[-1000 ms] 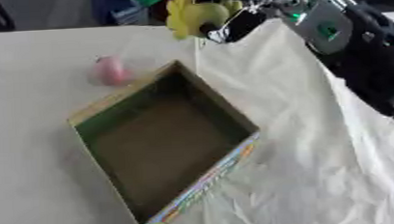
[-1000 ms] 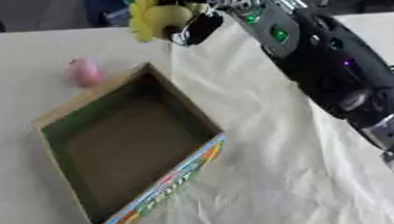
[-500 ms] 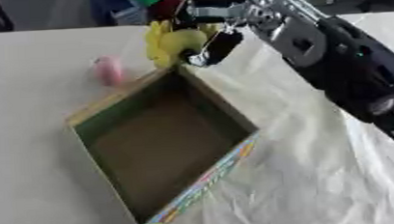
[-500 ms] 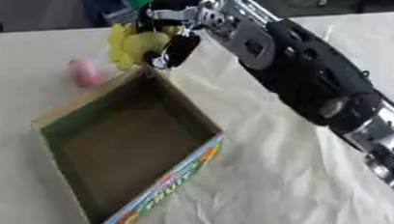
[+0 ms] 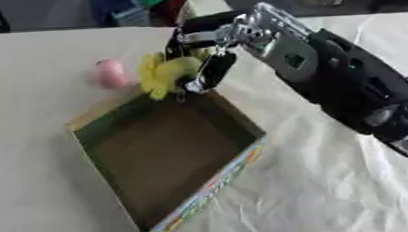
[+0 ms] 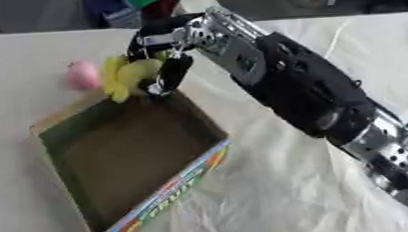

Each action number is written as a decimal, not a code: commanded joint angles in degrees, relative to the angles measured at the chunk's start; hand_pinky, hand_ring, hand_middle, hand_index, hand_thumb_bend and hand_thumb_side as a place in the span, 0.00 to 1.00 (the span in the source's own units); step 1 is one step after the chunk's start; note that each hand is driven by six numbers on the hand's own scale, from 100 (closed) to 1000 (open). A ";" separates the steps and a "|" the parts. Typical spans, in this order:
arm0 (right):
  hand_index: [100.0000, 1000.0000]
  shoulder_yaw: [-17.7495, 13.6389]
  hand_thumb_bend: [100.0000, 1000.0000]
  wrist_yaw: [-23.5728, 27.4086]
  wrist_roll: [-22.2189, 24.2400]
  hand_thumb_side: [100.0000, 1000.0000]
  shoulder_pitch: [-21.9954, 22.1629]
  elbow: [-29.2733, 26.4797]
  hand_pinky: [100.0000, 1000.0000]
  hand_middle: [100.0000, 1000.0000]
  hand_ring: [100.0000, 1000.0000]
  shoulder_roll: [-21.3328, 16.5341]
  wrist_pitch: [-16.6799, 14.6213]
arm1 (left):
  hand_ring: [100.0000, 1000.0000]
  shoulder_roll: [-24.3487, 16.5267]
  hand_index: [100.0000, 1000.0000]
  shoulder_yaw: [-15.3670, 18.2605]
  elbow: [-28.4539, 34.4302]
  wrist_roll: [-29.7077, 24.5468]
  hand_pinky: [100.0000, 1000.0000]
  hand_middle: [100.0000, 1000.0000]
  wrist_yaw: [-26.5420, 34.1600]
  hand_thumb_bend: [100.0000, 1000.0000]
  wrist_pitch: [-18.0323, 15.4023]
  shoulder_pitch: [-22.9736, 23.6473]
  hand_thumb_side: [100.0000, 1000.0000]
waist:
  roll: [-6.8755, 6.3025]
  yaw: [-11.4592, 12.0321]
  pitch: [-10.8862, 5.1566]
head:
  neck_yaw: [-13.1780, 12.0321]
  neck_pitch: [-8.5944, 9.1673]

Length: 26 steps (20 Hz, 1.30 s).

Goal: Pick up objects on the table and place them in the box.

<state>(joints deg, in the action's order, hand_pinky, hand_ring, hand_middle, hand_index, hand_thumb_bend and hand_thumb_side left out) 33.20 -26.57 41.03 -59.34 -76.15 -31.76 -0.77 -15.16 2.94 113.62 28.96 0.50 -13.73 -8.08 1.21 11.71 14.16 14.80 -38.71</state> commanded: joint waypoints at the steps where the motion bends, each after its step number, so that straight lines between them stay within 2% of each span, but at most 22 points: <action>1: 0.40 0.04 0.00 0.48 1.67 0.11 -0.37 -0.24 0.48 0.22 0.53 -0.23 -0.05 | 0.59 -1.35 0.69 0.04 0.97 -0.01 0.44 0.61 0.04 0.00 0.18 -0.56 0.95 | -0.12 -0.03 -0.96 | 0.12 0.58; 9: 0.43 0.96 0.00 0.95 5.28 0.11 0.33 -0.43 0.49 0.25 0.54 1.49 -0.32 | 0.59 -1.31 0.69 -0.01 0.97 -0.10 0.44 0.61 0.02 0.00 0.25 -0.54 0.95 | -0.10 0.08 -0.87 | 0.18 0.58; 13: 0.48 1.64 0.00 0.88 7.80 0.11 0.29 -0.36 0.51 0.34 0.58 1.94 -1.25 | 0.59 -1.34 0.69 -0.03 0.97 -0.13 0.44 0.61 0.04 0.00 0.27 -0.61 0.95 | 0.04 0.07 -0.86 | 0.19 0.56; 15: 0.73 1.83 0.00 0.58 9.52 0.13 0.33 -0.35 0.57 0.53 0.68 2.08 -2.05 | 0.59 -1.34 0.69 -0.01 0.97 -0.10 0.44 0.61 0.04 0.00 0.29 -0.59 0.95 | 0.07 0.10 -0.89 | 0.17 0.55; 16: 0.76 1.91 0.00 0.40 10.24 0.13 0.32 -0.34 0.58 0.55 0.69 2.15 -2.58 | 0.59 -1.35 0.69 -0.01 0.97 -0.09 0.44 0.61 0.04 0.00 0.30 -0.59 0.95 | 0.07 0.12 -0.92 | 0.17 0.55; 21: 0.76 1.81 0.00 -0.10 10.92 0.13 0.32 0.24 0.58 0.55 0.69 2.30 -4.13 | 0.59 -1.36 0.69 0.00 0.97 -0.09 0.44 0.61 0.05 0.00 0.30 -0.58 0.95 | 0.07 0.13 -0.95 | 0.17 0.55; 22: 0.96 1.72 0.00 -0.20 10.91 0.14 0.21 0.22 0.67 0.76 0.81 2.30 -4.32 | 0.59 -1.36 0.69 -0.02 0.97 -0.10 0.44 0.61 0.06 0.00 0.31 -0.56 0.95 | 0.06 0.14 -1.01 | 0.21 0.48; 23: 0.97 1.43 0.00 -0.61 10.92 0.15 -0.46 -0.40 0.68 0.77 0.82 2.18 -4.81 | 0.59 -1.39 0.69 -0.04 0.97 -0.12 0.44 0.61 0.10 0.00 0.33 -0.53 0.95 | 0.06 0.10 -1.10 | 0.22 0.36; 26: 0.99 0.78 0.00 -1.48 10.93 0.39 -1.59 -1.75 0.69 0.79 0.84 1.47 -6.99 | 0.59 -1.47 0.69 0.04 0.97 -0.07 0.44 0.61 0.14 0.00 0.29 -0.52 0.95 | 0.08 -0.02 -1.12 | 0.17 0.26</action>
<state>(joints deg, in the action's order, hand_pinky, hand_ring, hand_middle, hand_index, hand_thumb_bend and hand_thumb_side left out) 34.99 -27.44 51.96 -59.56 -76.57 -28.97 -6.91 -15.17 2.93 113.62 28.81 0.52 -13.55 -8.12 1.52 11.71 14.13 14.81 -38.70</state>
